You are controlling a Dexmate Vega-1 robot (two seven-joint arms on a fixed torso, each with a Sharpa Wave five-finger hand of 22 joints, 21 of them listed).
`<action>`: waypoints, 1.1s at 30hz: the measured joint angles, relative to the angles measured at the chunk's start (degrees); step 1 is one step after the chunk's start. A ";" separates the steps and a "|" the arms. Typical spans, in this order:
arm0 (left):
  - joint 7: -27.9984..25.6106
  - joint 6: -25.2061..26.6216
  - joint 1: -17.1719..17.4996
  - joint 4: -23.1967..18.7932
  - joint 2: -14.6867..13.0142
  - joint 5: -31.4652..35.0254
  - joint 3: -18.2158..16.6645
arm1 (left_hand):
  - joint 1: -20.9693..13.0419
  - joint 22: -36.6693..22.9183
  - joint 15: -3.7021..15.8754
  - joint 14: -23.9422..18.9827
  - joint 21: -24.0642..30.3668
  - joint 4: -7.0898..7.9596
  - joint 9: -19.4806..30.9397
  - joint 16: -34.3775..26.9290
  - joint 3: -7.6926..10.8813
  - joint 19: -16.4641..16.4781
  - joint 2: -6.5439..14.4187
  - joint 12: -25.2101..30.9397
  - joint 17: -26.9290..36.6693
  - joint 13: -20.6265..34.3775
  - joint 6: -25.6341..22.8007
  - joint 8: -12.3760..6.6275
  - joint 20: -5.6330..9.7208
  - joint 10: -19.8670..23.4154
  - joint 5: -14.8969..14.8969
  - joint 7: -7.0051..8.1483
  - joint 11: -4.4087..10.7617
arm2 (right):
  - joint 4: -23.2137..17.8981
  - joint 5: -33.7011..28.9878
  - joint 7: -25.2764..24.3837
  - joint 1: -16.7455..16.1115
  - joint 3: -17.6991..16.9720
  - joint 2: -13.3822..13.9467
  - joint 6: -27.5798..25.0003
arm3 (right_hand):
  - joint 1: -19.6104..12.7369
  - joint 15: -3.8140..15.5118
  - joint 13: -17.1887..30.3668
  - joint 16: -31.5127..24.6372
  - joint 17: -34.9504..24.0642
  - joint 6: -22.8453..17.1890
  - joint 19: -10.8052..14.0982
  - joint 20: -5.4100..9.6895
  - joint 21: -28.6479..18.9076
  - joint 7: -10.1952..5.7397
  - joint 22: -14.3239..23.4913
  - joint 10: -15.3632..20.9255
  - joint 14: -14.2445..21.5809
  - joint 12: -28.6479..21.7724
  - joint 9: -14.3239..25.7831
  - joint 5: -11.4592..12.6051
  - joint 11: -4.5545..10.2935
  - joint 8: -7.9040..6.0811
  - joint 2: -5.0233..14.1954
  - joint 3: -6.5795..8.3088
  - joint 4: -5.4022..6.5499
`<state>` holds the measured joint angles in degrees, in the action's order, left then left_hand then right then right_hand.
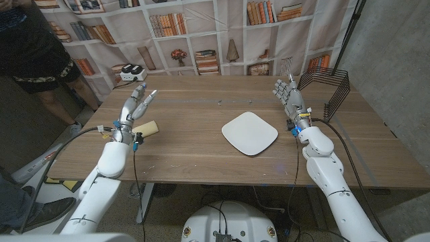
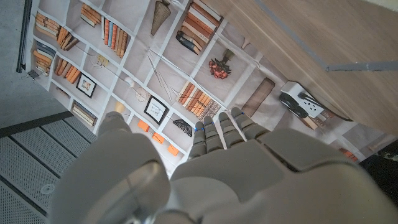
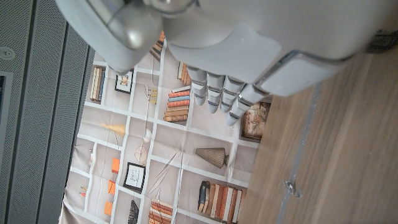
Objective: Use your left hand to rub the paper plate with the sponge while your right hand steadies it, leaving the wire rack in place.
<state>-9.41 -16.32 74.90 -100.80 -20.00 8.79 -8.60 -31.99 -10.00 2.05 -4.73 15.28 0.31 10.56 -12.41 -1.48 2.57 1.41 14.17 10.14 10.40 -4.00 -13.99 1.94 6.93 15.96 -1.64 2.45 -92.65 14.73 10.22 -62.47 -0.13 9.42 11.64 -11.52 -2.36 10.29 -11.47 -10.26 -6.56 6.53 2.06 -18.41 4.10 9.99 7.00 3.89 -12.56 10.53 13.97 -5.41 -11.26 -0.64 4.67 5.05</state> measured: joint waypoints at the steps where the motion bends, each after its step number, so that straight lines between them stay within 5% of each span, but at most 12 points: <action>1: -0.33 0.28 0.93 -1.23 -0.15 0.43 -0.27 | 0.00 0.00 0.00 0.00 0.00 0.00 0.00 0.00 0.00 0.00 0.00 0.00 0.00 0.00 0.00 0.00 0.00 0.00 -0.17 0.00 0.00 | -0.03 0.00 -0.05 -0.05 0.00 0.00 -0.01 | 0.00 0.00 0.00 0.00 0.00 0.00 0.00 0.00 0.00 0.00 0.00 0.38 0.00 0.00 0.00 0.00 0.05 0.00 0.00 0.00 0.00; 13: -5.23 6.35 4.87 -6.16 -0.31 8.10 -1.35 | -2.68 -0.29 0.18 -2.24 0.00 -1.59 -0.01 0.43 0.01 2.67 -0.43 -0.45 0.00 0.15 -1.15 0.69 0.20 1.04 -0.72 0.73 0.20 | 0.13 0.65 -0.43 -0.37 -0.04 -0.89 0.24 | -0.30 -0.41 0.00 -0.44 0.00 -2.76 2.57 0.09 0.00 1.33 0.00 3.40 2.47 -0.89 0.00 -0.23 -0.07 -0.61 0.30 -0.15 -0.48; 28: -10.55 17.42 8.89 -12.43 -1.18 22.07 -1.07 | -5.20 -0.29 0.01 -3.27 0.00 -2.78 -0.01 0.43 0.23 2.79 -0.24 -0.81 0.14 0.14 -2.66 0.69 0.14 2.67 -0.93 1.85 0.61 | 1.19 1.03 -0.65 -0.51 0.18 -2.05 1.56 | -0.75 -0.29 0.00 -0.44 0.00 -3.48 3.37 -0.10 0.32 0.62 0.00 5.21 3.20 -1.22 0.00 -0.23 -0.30 -0.61 0.75 0.01 -0.64; 33: -10.89 21.28 9.63 -14.03 -1.56 25.88 -0.70 | -5.57 -0.28 0.13 -4.81 0.00 -3.11 -0.01 0.43 0.23 3.80 0.13 -0.88 0.14 0.14 -4.53 0.69 0.32 4.44 -1.14 1.00 0.91 | 1.39 1.16 -0.66 -0.51 0.24 -2.37 1.78 | -0.75 -0.29 0.00 -0.44 0.00 -3.48 3.37 -0.11 0.38 0.61 0.00 5.21 3.20 -1.22 0.00 -0.23 -0.30 -0.61 0.75 -0.24 -0.88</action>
<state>-20.30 4.96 84.53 -114.83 -21.56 34.67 -9.31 -37.56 -10.28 2.17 -9.54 15.28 -2.79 10.55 -11.98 -1.26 6.37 1.54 13.29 10.29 10.54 -8.54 -13.30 2.26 11.37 14.82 -0.64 3.36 -91.26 15.89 9.56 -62.98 0.11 7.05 13.43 -12.27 -2.65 10.29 -11.91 -10.25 -10.04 9.89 1.95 -18.04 4.71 9.99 12.21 7.09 -13.78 10.52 13.75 -5.70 -11.87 0.12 4.43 4.17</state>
